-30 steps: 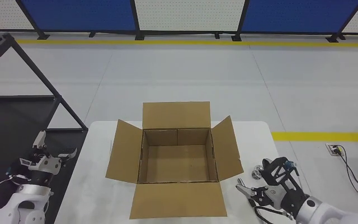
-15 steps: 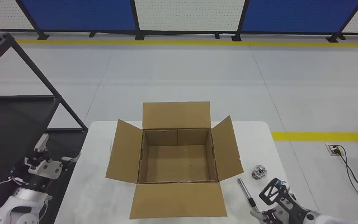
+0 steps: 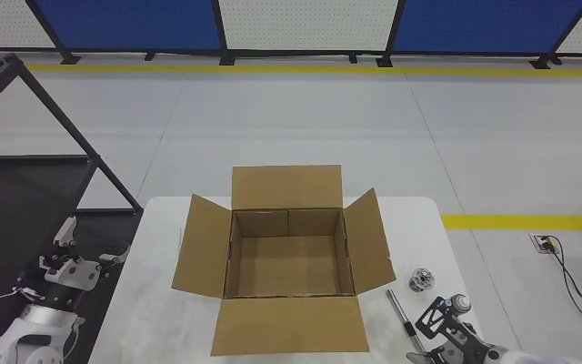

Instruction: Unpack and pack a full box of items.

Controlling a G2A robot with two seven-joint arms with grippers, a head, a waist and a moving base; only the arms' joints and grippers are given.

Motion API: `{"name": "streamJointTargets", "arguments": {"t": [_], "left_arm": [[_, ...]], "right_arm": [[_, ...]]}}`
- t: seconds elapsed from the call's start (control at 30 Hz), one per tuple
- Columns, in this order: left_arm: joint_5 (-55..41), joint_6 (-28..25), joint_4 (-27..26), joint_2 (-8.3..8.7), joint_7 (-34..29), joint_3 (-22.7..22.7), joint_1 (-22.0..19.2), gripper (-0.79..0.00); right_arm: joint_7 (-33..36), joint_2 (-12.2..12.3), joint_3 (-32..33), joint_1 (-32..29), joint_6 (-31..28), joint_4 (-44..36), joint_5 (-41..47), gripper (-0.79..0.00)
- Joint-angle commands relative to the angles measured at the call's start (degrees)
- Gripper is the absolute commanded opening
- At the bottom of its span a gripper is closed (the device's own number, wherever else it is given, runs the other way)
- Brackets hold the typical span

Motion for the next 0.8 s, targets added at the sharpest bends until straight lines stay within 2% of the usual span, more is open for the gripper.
{"name": "streamJointTargets", "arguments": {"t": [0.0,0.23,0.4,0.43,0.5,0.63,0.77], "left_arm": [[-0.1,-0.2,-0.3,-0.04,0.7,0.0,0.4,0.000],[-1.3,-0.1,-0.3,-0.03,1.4,-0.7,1.2,0.000],[-1.3,-0.1,-0.3,-0.03,1.4,-0.7,1.2,0.000],[-1.3,-0.1,-0.3,-0.03,1.4,-0.7,1.2,0.000],[-1.3,-0.1,-0.3,-0.03,1.4,-0.7,1.2,0.000],[-1.3,-0.1,-0.3,-0.03,1.4,-0.7,1.2,0.000],[-1.3,-0.1,-0.3,-0.03,1.4,-0.7,1.2,0.000]], "right_arm": [[-0.8,0.0,-1.8,1.1,0.3,2.4,-1.1,0.000],[-0.4,0.0,-9.5,9.1,1.2,13.6,-1.8,0.000],[-0.9,-0.1,-12.4,13.2,2.2,19.1,-2.6,0.000],[-0.7,-0.1,-12.7,13.5,2.3,19.7,-2.8,-0.126],[-0.8,0.0,-12.9,14.0,2.4,20.9,-2.8,-0.191],[-1.1,0.2,-12.6,14.1,2.7,22.3,-2.8,-0.403],[-1.1,0.4,-12.4,14.1,2.8,23.7,-2.5,-0.413]]}}
